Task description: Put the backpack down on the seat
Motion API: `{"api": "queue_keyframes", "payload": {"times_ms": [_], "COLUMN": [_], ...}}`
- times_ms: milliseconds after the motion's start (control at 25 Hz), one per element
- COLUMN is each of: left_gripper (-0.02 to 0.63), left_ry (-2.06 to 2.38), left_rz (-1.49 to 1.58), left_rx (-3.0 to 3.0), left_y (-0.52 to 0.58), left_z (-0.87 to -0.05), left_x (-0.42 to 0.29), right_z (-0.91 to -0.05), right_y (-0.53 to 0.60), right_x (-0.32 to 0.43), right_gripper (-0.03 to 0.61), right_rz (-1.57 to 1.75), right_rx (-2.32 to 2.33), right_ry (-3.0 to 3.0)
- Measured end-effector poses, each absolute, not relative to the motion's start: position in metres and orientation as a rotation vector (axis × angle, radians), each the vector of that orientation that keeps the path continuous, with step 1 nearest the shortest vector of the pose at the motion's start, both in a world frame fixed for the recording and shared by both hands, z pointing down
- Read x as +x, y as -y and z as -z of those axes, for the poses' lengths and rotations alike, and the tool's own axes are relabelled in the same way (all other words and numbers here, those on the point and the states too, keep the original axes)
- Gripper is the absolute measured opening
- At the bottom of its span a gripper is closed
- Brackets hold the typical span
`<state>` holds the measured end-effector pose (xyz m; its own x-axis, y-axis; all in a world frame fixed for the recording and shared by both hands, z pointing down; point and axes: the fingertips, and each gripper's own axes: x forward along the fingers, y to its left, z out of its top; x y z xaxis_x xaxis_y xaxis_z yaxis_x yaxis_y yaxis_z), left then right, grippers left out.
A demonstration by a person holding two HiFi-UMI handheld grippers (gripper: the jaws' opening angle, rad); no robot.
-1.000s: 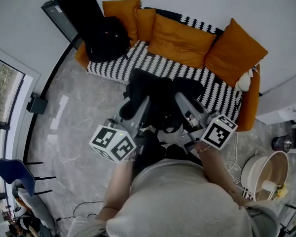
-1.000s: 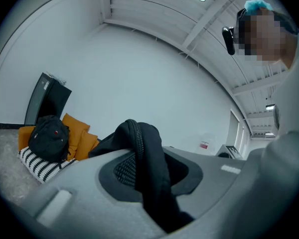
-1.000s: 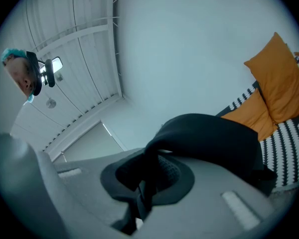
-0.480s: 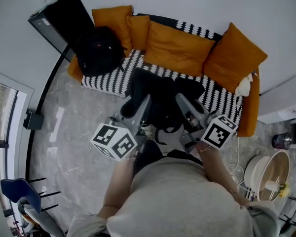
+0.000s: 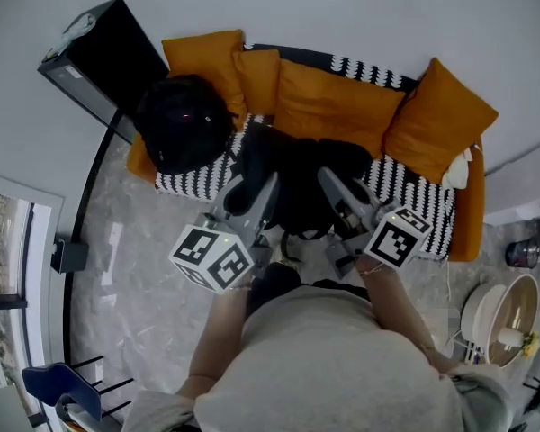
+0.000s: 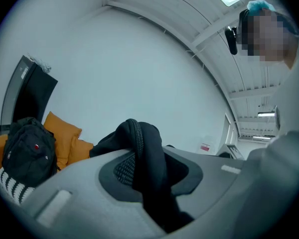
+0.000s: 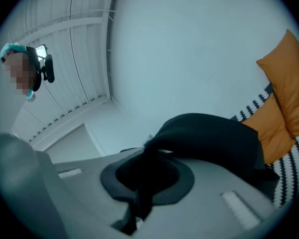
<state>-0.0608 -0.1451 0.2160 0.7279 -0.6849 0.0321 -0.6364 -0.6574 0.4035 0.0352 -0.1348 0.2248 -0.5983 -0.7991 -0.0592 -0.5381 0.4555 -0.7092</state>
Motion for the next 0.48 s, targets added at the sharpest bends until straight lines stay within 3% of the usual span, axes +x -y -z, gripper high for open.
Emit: {"api": "queue_keyframes", "payload": {"times_ms": [480], "left_gripper": [0.097], "left_ry": [1.002], "left_rz": [0.147], "left_rx": [2.536], "left_y": [0.217], "left_z": [-0.227], "left_x": [-0.107], "right_z": [-0.239], "right_y": [0.208], "right_x": [-0.019], "right_gripper": [0.020], "right_rz": [0.929], "right_rx": [-1.182], "right_ry": [-2.364]}}
